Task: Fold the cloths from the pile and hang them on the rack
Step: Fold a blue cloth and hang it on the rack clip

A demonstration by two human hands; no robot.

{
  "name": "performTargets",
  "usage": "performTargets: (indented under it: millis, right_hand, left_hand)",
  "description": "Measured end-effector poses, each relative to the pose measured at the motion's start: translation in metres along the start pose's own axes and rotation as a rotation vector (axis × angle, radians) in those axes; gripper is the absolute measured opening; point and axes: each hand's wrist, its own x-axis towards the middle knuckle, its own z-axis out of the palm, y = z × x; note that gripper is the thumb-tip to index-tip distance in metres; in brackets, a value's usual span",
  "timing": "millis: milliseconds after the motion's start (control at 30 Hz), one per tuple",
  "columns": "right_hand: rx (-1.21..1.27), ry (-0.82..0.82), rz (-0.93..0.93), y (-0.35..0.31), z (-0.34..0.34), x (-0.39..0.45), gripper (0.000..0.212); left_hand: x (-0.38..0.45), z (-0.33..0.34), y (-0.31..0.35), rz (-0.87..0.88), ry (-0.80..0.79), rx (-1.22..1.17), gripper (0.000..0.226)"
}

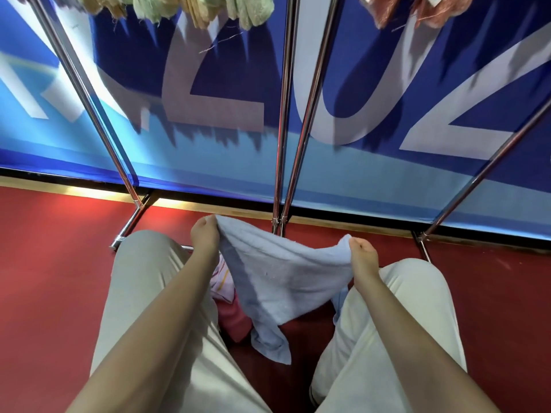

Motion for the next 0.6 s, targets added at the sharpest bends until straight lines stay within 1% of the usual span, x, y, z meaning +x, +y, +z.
performTargets:
  millis: [67, 133, 267, 367, 400, 533, 600]
  right_hand:
    - [-0.071, 0.024, -0.091, -0.007, 0.004, -0.006, 0.016]
    - [-0.111, -0.021, -0.186, -0.015, 0.008, -0.012, 0.015]
    - [-0.222, -0.271, -0.364, -0.026, 0.016, -0.034, 0.015]
    - [-0.3, -0.419, -0.489, -0.024, 0.027, -0.048, 0.014]
    - [-0.294, -0.448, -0.508, -0.023, 0.031, -0.052, 0.013]
    - [-0.255, -0.493, -0.576, -0.024, 0.042, -0.06, 0.014]
    - [-0.244, -0.476, -0.582, -0.025, 0.043, -0.059, 0.015]
  left_hand:
    - [-0.002, 0.002, -0.004, 0.015, -0.021, 0.07, 0.024]
    - [-0.003, 0.004, -0.01, -0.005, -0.067, 0.126, 0.027]
    - [-0.017, 0.012, -0.02, 0.011, -0.252, 0.254, 0.024]
    - [-0.039, 0.021, -0.023, 0.021, -0.392, 0.223, 0.014]
    - [-0.048, 0.025, -0.024, 0.011, -0.44, 0.217, 0.015]
    - [-0.067, 0.04, -0.033, -0.061, -0.636, 0.203, 0.027]
    - [-0.071, 0.043, -0.037, -0.154, -0.692, 0.205, 0.03]
